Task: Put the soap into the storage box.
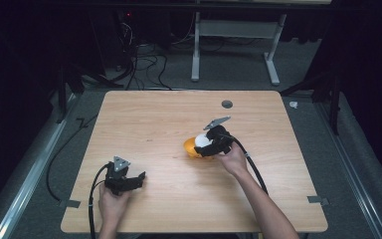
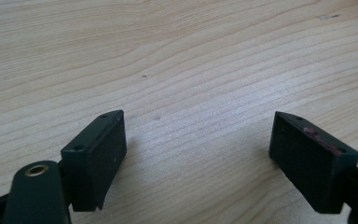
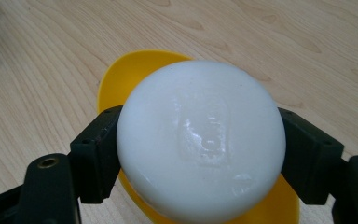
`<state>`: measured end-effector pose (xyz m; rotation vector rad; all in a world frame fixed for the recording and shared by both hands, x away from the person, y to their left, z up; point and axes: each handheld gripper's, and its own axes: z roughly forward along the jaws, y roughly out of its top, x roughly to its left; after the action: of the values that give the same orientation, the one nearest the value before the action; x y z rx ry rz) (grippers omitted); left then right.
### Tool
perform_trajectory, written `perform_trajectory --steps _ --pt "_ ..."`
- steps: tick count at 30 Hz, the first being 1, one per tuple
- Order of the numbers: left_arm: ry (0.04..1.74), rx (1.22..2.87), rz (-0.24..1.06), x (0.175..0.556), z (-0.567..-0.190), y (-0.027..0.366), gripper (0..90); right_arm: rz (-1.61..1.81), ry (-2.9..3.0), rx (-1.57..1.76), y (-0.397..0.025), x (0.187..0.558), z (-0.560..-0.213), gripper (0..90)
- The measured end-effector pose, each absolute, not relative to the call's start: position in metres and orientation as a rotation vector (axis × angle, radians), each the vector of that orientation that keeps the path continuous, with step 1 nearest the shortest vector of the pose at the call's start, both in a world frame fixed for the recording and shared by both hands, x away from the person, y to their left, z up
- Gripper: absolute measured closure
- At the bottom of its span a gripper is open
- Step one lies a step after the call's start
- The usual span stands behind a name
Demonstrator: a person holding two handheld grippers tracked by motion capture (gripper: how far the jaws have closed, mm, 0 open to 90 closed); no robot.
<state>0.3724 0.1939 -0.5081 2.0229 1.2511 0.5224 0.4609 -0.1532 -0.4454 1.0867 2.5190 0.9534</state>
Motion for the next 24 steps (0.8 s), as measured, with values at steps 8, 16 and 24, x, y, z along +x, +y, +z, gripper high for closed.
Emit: perform_trajectory --steps 8,16,24 --pt "1.251 2.023 0.522 0.3724 -0.5081 0.1939 19.4 0.956 2.52 1.096 -0.1524 0.4621 -0.4474 24.6" --pt "1.251 2.023 0.522 0.3724 -0.508 0.1939 19.4 0.955 2.523 1.088 -0.1525 0.4622 -0.4476 24.7" --pt "1.251 2.023 0.522 0.3724 -0.5081 0.1939 19.4 0.966 2.52 1.083 -0.1536 0.4631 -0.4477 23.3"
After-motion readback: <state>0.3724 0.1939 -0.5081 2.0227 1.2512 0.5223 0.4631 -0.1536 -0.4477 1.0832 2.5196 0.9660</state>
